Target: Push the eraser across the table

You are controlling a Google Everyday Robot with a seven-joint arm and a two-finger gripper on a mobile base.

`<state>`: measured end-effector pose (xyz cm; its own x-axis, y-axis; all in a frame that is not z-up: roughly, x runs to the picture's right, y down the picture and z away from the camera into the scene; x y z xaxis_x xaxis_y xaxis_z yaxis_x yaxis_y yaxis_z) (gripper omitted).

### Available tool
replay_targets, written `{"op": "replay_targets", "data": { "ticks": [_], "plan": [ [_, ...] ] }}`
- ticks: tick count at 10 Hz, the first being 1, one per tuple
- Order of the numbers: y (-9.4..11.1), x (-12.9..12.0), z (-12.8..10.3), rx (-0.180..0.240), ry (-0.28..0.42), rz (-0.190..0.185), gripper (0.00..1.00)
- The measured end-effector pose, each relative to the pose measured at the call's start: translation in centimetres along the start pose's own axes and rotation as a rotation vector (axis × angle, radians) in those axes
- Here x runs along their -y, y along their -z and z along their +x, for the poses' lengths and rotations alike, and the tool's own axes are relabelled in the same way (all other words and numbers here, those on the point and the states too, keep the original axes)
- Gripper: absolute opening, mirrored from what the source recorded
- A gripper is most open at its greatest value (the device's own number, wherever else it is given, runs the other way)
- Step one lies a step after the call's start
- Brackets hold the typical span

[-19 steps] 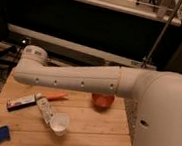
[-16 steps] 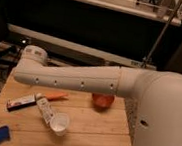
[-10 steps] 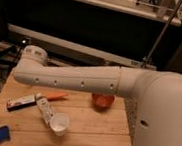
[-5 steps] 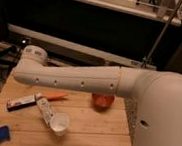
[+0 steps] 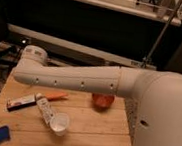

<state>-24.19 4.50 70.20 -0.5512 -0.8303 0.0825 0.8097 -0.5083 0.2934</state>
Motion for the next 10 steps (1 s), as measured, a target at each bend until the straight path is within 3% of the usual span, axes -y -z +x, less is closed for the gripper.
{"op": "replay_targets", "data": {
  "ticks": [1, 2, 4, 7, 8, 10],
  "plan": [
    [-0.1, 0.2, -0.1, 0.005, 0.002, 0.004, 0.8],
    [-0.9, 2.2, -0.3, 0.027, 0.033, 0.036, 0.8],
    [-3.1, 9.3, -1.1, 0.087, 0.137, 0.158, 0.8],
    [-5.5, 16.1, -0.9, 0.144, 0.255, 0.311, 0.79],
    [-6.0, 17.0, -0.6, 0.15, 0.276, 0.338, 0.75],
    [-7.2, 18.6, 0.5, 0.167, 0.316, 0.389, 0.53]
  ]
}}
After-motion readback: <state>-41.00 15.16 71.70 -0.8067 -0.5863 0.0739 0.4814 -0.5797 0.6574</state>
